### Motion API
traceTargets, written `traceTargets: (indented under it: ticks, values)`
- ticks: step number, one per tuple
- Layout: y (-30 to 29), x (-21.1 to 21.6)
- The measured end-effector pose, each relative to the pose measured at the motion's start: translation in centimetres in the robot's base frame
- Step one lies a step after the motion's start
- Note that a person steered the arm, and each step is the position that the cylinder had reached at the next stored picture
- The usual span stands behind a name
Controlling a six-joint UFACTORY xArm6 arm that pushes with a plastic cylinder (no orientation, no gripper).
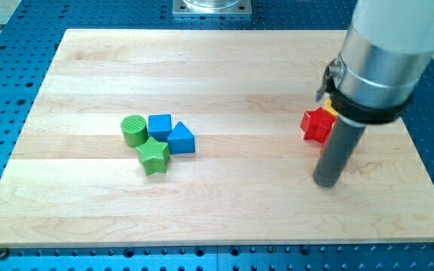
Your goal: Move the arm vertically below the blue triangle
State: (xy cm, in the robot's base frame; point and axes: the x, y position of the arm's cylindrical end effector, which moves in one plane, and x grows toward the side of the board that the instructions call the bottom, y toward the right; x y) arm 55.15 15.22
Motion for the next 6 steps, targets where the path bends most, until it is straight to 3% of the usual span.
traceTargets:
  ticks: [2, 3, 4, 6]
  values:
    - [-0.4, -3.1]
    - [-0.4, -1.0]
    - [-12.5, 0.8]
    - [-16.4, 2.9]
